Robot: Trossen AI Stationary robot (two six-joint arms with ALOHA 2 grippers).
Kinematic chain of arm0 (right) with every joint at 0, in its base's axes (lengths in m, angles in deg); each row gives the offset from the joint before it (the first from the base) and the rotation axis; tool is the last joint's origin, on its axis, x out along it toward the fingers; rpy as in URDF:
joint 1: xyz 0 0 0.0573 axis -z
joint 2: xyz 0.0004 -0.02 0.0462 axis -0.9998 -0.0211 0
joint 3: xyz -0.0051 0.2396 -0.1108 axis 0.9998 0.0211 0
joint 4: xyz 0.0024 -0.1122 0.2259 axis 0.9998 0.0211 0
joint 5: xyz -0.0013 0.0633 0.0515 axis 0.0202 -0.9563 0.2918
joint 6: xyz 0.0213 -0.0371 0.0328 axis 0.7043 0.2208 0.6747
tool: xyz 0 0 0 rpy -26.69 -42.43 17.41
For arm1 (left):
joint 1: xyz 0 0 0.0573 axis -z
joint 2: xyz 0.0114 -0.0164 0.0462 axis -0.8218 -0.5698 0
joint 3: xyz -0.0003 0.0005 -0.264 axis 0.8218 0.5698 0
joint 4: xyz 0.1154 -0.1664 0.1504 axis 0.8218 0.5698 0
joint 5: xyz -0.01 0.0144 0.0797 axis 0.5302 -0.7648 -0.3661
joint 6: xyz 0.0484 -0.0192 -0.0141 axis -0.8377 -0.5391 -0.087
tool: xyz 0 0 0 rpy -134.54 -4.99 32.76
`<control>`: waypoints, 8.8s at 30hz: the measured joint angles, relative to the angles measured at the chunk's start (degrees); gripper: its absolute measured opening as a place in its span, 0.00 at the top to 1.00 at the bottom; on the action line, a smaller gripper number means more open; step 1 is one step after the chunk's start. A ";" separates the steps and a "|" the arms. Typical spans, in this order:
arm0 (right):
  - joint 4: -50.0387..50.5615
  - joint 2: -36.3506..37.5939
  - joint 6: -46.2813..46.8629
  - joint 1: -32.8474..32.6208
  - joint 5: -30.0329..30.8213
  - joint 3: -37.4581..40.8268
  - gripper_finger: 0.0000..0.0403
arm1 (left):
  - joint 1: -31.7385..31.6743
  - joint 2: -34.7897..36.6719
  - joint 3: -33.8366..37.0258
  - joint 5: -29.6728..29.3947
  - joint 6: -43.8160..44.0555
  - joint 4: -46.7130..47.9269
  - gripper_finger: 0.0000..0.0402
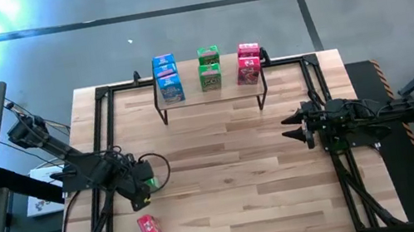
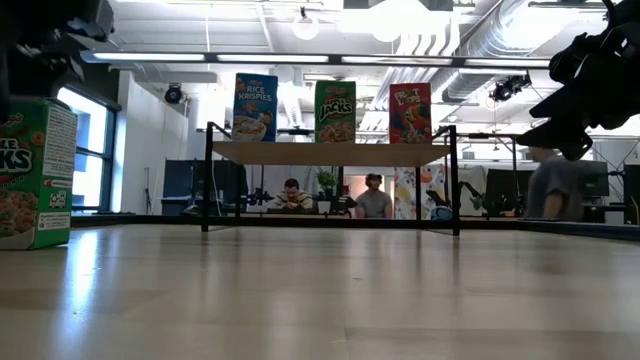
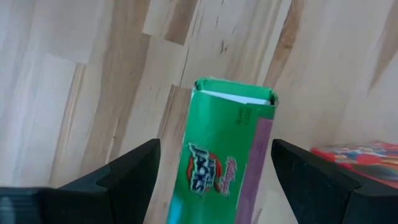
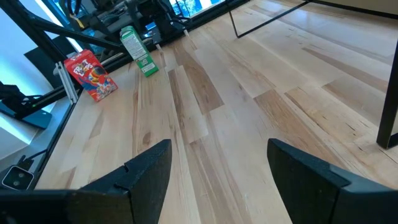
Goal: Stack cereal on shelf
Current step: Put the green cereal box on the shelf aligned with the other green cereal boxes
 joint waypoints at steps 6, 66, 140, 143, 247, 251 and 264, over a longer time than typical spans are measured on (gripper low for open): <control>-0.01 0.00 0.01 0.00 0.00 0.00 0.36 | -0.86 -0.02 1.98 0.04 -1.35 -2.90 0.28; -0.01 0.02 0.00 0.00 0.02 0.00 0.36 | -29.14 1.46 -15.59 7.01 -42.82 -4.15 0.70; -0.01 0.02 0.01 -0.01 0.01 0.00 0.36 | -38.56 -40.35 -38.44 12.63 -65.79 -8.05 0.60; -0.02 0.02 0.00 -0.02 0.01 0.00 0.36 | -38.56 -40.35 -38.44 12.63 -65.80 -8.16 0.56; -40.15 -2.53 5.55 0.00 3.70 -1.61 0.29 | -38.42 1.11 -38.42 7.40 -20.77 -8.11 0.32; -43.19 -5.54 5.63 0.00 6.18 -4.49 0.27 | -38.47 1.87 -38.42 7.34 -22.42 -8.10 0.32; -52.73 -19.33 -3.24 0.03 5.34 -17.59 0.26 | -38.47 5.08 -38.42 7.19 -26.63 -8.10 0.32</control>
